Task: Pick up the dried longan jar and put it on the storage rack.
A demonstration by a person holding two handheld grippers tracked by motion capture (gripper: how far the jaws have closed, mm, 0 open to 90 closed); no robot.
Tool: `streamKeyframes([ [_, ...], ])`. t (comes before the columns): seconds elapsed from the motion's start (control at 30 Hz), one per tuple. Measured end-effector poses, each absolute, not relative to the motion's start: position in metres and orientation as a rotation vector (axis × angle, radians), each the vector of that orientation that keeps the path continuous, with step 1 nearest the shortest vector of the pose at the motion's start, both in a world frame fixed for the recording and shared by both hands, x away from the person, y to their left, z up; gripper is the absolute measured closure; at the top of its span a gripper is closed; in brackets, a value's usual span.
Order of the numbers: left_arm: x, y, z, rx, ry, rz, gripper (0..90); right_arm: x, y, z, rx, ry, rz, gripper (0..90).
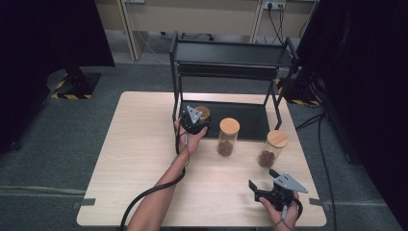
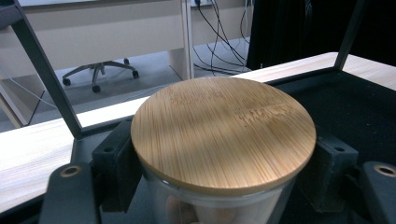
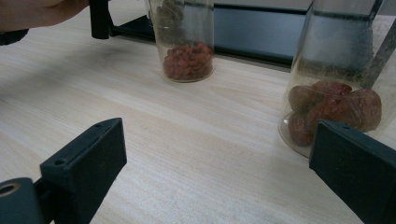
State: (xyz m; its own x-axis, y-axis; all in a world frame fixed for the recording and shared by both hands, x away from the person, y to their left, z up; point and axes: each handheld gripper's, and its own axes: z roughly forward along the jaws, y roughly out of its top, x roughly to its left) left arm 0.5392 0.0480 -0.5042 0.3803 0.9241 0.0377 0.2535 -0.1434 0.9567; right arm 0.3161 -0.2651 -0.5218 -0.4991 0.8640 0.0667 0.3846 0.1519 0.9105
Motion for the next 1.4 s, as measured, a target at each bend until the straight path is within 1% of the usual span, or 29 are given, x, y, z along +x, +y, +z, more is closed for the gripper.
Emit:
streamKeyframes([
  [0.5, 0.5448, 0.0482, -0.5108, 1.626, 1.086, 0.828, 25.7, 0.3159, -0.2646, -0.5218, 1.184, 1.961, 1.319, 4.3],
  [1.2, 0.5446, 0.0468, -0.5138, 1.626, 1.070, 0.861, 25.3, 0.3161, -0.2644, -0.5218, 1.182, 1.965, 1.315, 4.2],
  [1.3, 0.5455, 0.0476, -0.5125, 1.629, 1.074, 0.844, 22.7, 0.3160, -0.2643, -0.5218, 1.181, 1.964, 1.315, 4.2],
  [1.33, 0.5458, 0.0481, -0.5120, 1.632, 1.078, 0.837, 18.9, 0.3160, -0.2642, -0.5218, 1.182, 1.965, 1.313, 4.1],
  [1.37, 0.5461, 0.0485, -0.5114, 1.636, 1.083, 0.832, 18.9, 0.3160, -0.2642, -0.5218, 1.182, 1.965, 1.313, 4.1],
  [1.4, 0.5462, 0.0484, -0.5107, 1.643, 1.090, 0.828, 16.6, 0.3161, -0.2641, -0.5218, 1.182, 1.965, 1.313, 4.1],
])
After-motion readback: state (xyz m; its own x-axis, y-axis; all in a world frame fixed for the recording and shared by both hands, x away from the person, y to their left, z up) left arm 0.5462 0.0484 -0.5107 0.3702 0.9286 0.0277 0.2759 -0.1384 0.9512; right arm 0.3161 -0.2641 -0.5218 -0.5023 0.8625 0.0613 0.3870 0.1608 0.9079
